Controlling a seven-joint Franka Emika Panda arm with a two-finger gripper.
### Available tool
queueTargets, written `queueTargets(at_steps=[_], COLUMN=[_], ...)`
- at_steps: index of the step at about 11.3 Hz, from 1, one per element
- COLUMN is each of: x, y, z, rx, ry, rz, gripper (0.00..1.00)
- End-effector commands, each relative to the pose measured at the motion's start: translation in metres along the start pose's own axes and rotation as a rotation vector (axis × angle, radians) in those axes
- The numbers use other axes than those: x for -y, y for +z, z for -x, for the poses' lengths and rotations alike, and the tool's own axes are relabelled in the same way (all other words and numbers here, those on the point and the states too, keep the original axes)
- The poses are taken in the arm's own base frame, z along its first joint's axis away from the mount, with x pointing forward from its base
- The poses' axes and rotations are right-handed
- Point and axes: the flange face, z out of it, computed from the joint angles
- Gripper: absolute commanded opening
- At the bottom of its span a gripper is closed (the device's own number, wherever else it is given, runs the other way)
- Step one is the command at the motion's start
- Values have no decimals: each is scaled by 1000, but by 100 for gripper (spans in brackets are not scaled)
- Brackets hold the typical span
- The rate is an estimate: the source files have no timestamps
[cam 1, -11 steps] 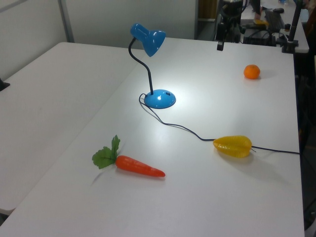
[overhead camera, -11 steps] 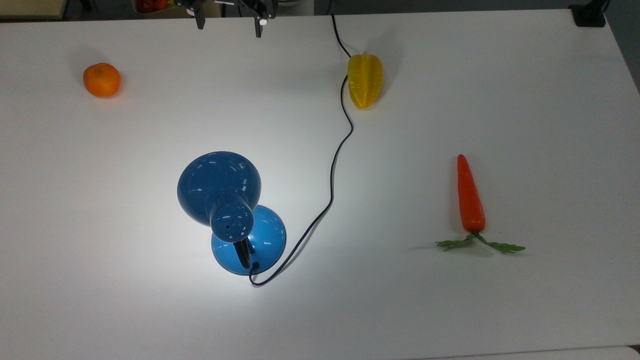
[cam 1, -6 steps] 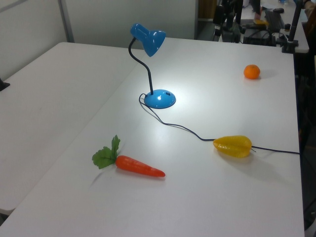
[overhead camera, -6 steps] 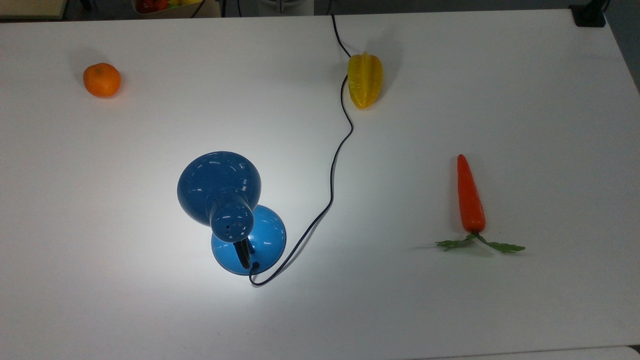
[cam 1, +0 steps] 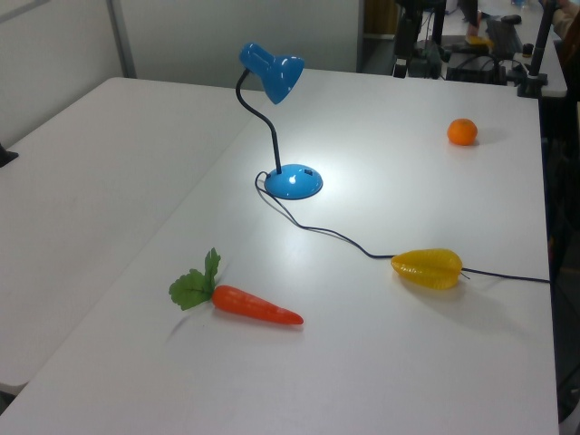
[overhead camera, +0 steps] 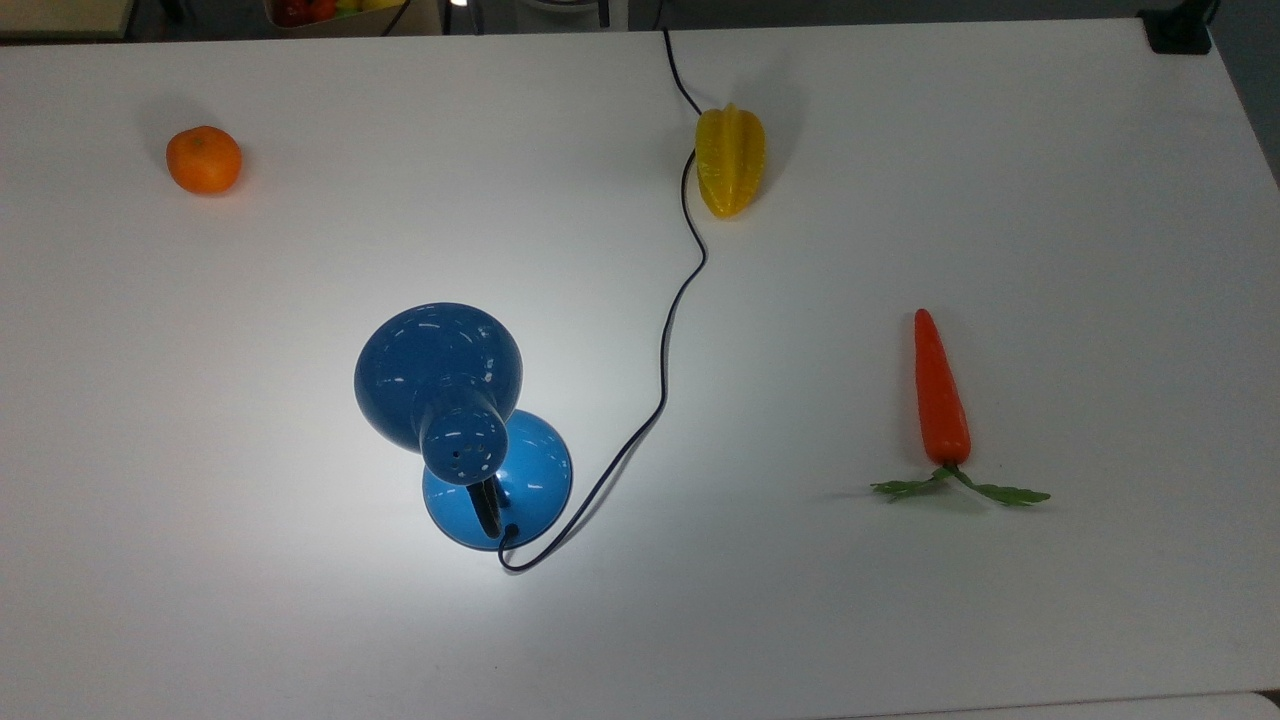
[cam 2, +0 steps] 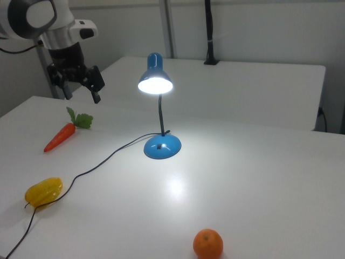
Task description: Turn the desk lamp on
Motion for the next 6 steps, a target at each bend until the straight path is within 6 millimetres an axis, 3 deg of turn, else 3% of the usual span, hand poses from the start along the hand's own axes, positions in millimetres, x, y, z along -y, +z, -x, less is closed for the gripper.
queueTargets(at_steps=[1, 6], x=[-4, -1], y=[0, 2], z=[-4, -5], rx=[-10, -11], ry=[-58, -64], rz=[-18, -18], gripper=[100, 100])
